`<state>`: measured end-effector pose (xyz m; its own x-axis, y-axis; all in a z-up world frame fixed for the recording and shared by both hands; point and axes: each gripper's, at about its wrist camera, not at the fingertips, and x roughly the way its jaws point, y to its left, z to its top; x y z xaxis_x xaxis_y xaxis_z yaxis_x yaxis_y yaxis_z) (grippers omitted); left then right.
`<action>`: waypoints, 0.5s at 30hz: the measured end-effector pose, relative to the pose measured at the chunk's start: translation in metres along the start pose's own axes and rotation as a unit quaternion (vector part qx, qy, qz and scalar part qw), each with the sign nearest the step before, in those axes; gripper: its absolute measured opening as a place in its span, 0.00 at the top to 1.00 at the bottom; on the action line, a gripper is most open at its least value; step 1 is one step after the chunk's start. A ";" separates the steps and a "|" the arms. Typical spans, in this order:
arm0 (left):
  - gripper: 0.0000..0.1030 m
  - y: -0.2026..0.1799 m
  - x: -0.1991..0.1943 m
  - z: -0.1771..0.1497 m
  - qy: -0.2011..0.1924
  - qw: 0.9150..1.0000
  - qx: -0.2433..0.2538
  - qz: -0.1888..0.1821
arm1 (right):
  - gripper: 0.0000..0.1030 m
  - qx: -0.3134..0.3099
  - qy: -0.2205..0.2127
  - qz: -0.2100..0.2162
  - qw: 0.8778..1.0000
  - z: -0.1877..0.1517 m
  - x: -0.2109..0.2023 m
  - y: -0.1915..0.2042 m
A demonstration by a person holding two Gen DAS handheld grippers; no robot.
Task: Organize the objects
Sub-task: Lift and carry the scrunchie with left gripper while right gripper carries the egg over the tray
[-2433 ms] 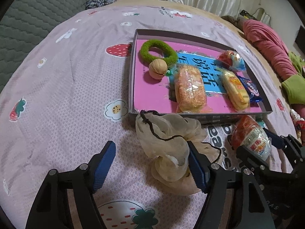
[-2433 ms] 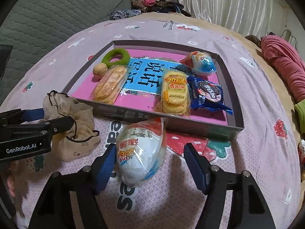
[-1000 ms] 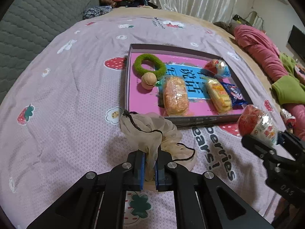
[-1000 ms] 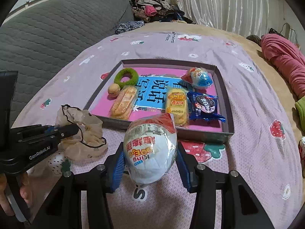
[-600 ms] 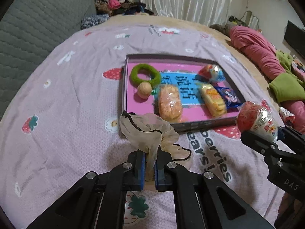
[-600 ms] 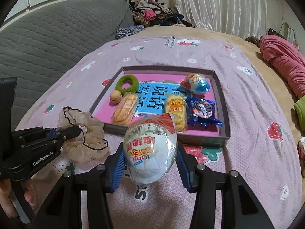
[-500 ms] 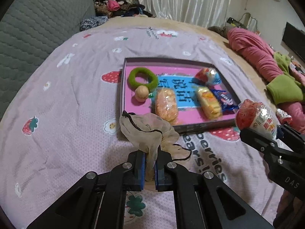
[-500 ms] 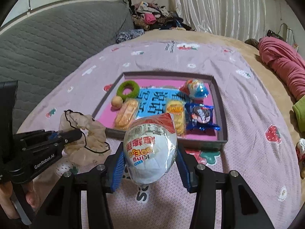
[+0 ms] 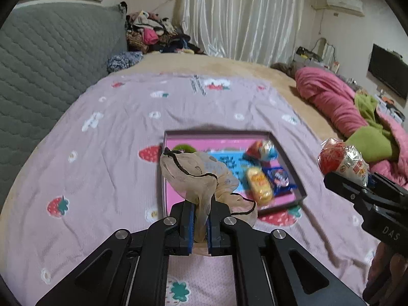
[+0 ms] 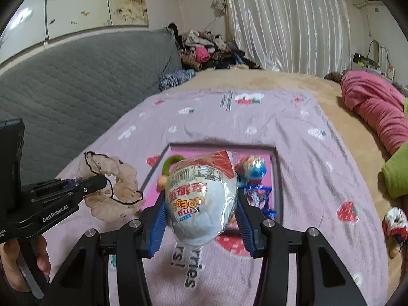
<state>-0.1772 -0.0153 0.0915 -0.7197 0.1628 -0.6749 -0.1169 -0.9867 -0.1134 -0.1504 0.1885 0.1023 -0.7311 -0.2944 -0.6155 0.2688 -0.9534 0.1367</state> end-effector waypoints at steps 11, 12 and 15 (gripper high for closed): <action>0.93 -0.008 0.019 0.032 -0.025 1.000 -0.003 0.000 | 0.51 -0.026 -0.043 -0.002 0.999 0.039 -0.004 -0.008; 0.93 -0.008 0.023 0.035 -0.026 1.000 -0.003 -0.002 | 0.51 -0.024 -0.049 0.000 0.999 0.041 -0.003 -0.010; 0.93 -0.014 0.030 0.041 -0.030 1.000 0.000 -0.001 | 0.51 -0.018 -0.061 0.005 0.998 0.045 0.002 -0.015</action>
<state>-0.2253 0.0029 0.1022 -0.7593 0.1642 -0.6297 -0.1186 -0.9864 -0.1142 -0.1846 0.1992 0.1340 -0.7983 -0.3117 -0.5153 0.2978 -0.9480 0.1122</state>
